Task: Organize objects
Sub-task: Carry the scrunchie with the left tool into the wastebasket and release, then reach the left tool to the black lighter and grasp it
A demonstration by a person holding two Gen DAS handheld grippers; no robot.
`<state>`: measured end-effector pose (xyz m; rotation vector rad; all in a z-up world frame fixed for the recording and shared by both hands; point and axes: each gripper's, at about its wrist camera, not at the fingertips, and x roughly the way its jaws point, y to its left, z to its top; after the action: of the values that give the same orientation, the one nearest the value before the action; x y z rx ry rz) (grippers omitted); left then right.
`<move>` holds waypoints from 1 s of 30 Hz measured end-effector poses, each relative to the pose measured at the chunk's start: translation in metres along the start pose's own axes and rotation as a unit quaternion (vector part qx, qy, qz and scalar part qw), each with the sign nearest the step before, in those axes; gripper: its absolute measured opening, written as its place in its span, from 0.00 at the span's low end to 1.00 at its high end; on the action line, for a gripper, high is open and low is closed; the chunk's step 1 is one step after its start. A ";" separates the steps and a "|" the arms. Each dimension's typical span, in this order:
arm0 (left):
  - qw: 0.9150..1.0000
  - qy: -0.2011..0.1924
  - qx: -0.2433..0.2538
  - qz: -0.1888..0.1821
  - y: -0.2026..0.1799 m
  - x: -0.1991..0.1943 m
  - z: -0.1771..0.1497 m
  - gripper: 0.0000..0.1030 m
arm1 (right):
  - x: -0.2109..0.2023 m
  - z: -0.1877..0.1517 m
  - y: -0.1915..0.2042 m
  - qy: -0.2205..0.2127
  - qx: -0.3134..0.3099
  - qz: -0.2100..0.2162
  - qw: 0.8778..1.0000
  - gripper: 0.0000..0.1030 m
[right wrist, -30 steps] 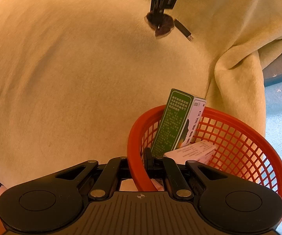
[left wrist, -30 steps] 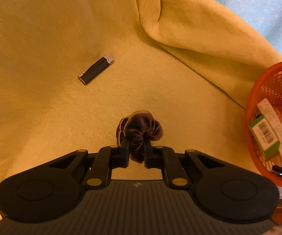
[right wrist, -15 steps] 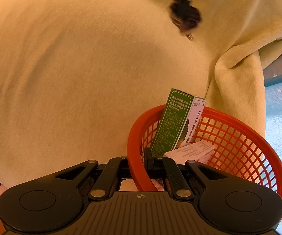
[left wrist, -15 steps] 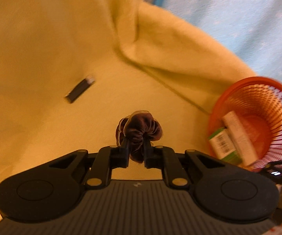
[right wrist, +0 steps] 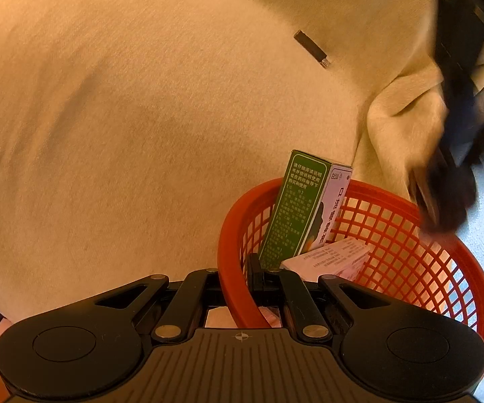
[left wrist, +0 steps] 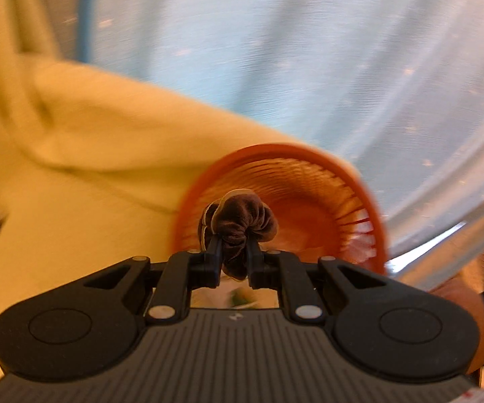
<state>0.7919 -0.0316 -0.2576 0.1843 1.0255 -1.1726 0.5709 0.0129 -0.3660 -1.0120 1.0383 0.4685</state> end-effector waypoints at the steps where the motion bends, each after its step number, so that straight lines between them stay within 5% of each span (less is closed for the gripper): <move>1: 1.000 -0.004 0.010 -0.016 -0.008 0.003 0.003 0.20 | 0.000 0.000 0.000 0.000 0.000 0.000 1.000 0.01; 2: 0.999 -0.005 0.020 -0.025 -0.015 0.006 0.005 0.37 | 0.000 0.000 0.001 -0.001 0.000 0.000 1.000 0.01; 3: 0.999 -0.006 0.031 -0.028 -0.021 0.007 0.007 0.43 | 0.000 0.000 0.001 -0.001 0.000 0.000 1.000 0.01; 8: 0.999 -0.002 0.050 0.001 -0.017 0.005 0.002 0.43 | -0.001 -0.001 -0.001 -0.004 0.004 -0.001 1.000 0.01; 15: 0.994 0.014 0.025 0.103 0.044 -0.009 -0.027 0.42 | 0.000 -0.002 0.001 -0.004 0.007 -0.001 1.000 0.01; 23: 0.974 0.007 -0.007 0.228 0.129 -0.027 -0.048 0.42 | 0.000 0.000 0.000 -0.004 0.007 -0.001 1.000 0.01; 30: 0.956 0.004 -0.019 0.293 0.183 -0.012 -0.050 0.42 | -0.001 0.002 -0.002 0.000 0.013 -0.001 1.000 0.01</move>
<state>0.9141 0.0850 -0.3448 0.4307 0.9123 -0.6108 0.5726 0.0138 -0.3642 -0.9897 1.0404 0.4512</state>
